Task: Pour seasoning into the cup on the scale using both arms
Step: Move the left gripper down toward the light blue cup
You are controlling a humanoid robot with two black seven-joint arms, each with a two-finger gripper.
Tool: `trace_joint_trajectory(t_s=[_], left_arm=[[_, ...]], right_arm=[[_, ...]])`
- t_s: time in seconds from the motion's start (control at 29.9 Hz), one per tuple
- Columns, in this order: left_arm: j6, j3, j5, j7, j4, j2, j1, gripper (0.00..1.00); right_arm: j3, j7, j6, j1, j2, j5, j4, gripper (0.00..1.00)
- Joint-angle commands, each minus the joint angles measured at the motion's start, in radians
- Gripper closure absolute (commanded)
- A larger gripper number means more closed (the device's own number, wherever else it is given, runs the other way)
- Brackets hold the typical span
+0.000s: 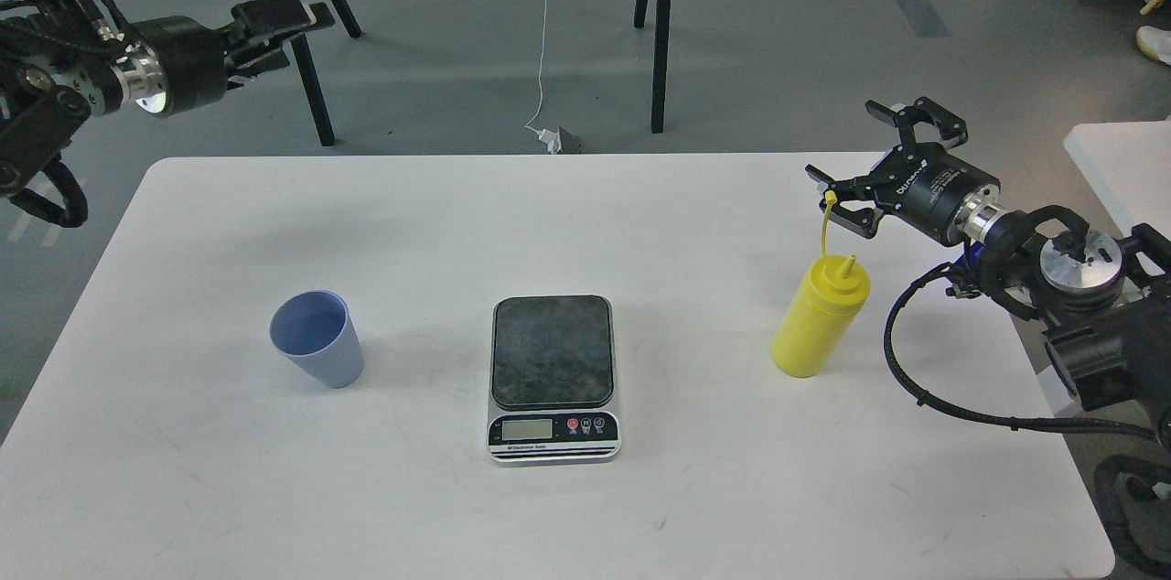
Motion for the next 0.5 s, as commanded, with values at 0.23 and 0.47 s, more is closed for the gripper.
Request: trace_joint_trajectory(t_s=[0.23,0.47], left_arm=[[0.000,0.131,0.514,0.000,-0.428,0.178,0.046,0.01],[0.000,0.240,0.576,0.000,-0.473,0.193,0.061,0.01]], right_arm=[[-0.005,0.000,0.000,-0.008,-0.009,0.000,-0.006,0.01],[-0.005,0.000,0.000,-0.018,-0.009,0.000,-0.026,0.01]])
